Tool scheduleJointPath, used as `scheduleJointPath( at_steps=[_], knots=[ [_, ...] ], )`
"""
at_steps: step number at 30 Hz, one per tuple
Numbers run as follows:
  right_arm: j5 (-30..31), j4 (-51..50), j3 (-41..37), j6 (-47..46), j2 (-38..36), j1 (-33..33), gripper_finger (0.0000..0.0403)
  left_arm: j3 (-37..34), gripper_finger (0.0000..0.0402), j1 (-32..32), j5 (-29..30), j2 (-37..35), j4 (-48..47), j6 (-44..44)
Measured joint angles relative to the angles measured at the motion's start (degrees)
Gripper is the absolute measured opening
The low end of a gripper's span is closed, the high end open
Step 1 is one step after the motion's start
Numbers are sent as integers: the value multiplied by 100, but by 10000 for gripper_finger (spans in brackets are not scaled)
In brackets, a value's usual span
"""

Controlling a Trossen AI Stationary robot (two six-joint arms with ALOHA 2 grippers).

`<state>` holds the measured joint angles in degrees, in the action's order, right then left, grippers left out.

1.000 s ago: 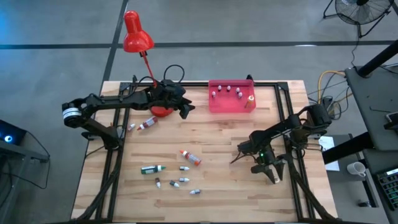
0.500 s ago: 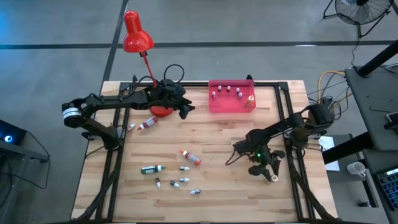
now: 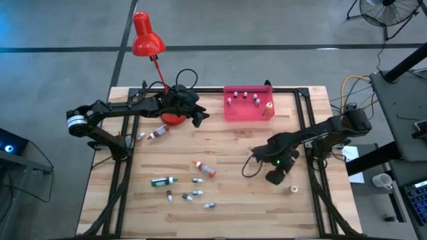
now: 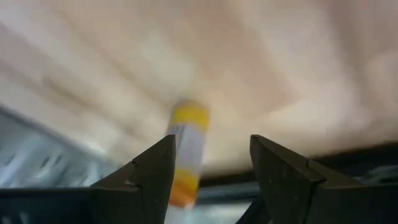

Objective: Pick & Place food coloring
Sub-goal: Put the large yellow food coloring bottle into the red bin

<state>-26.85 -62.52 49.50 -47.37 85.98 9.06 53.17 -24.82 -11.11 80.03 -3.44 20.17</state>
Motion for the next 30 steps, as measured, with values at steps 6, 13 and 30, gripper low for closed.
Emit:
scheduleJointPath(
  at_steps=[6,13,30],
  knots=[
    [2651,17,605,147,-1144,321,199,15,193,0,-4,0,-3,134],
    [3197,-11,623,603,-2446,1545,198,17,193,-2,-343,-46,0,356],
    [2365,263,155,-590,-2737,2907,199,15,193,0,-328,-46,0,351]
  ],
)
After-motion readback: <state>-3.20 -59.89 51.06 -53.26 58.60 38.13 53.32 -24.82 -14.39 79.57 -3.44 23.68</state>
